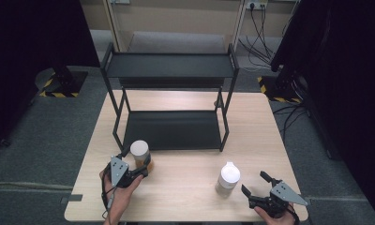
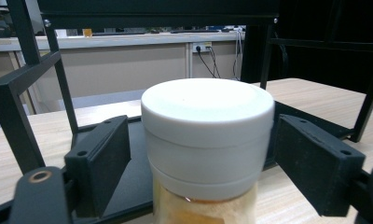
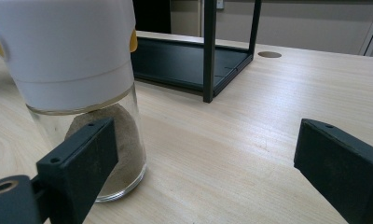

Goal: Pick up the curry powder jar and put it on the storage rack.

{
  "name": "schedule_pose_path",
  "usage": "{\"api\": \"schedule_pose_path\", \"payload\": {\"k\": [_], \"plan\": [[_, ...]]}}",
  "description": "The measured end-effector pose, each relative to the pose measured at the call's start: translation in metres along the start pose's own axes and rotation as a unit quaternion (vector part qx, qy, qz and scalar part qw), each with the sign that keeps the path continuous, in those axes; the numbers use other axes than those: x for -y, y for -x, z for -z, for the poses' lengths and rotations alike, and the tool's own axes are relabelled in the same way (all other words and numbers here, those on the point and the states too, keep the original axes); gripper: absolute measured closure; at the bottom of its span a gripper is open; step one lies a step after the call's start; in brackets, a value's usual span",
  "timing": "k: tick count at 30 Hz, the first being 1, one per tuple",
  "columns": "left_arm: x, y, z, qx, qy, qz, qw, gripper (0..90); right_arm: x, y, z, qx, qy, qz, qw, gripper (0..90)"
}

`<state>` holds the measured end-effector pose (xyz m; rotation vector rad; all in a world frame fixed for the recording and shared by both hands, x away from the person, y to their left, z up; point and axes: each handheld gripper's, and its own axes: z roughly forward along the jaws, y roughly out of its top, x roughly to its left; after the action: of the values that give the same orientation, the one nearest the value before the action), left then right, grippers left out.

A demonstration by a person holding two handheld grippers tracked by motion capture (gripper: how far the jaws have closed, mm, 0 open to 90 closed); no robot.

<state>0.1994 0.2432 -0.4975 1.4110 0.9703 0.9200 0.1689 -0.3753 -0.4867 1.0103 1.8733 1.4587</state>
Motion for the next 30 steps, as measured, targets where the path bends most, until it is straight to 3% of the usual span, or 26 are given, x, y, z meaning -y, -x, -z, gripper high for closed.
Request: {"api": "schedule_pose_path", "payload": {"k": [8,11,20,30], "plan": [[0.001,-0.005,-0.004,0.007,-0.001,-0.001,1.0,26.3,-0.001,0.001,0.0,-0.001,-0.002,-0.002,1.0,6.7],[0.0,-0.005,-0.005,0.013,0.001,-0.016,0.9998,32.4,0.0,0.001,0.0,-0.001,0.001,-0.004,1.0,6.7],[0.0,-0.003,-0.003,0.01,0.006,-0.014,0.9998,33.1,0.001,0.002,0.001,-0.002,0.001,-0.007,1.0,6.8],[-0.021,0.002,0.004,0.02,0.031,-0.012,0.9992,33.2,0.0,0.003,0.0,-0.005,0.001,-0.006,1.0,6.7]]}}
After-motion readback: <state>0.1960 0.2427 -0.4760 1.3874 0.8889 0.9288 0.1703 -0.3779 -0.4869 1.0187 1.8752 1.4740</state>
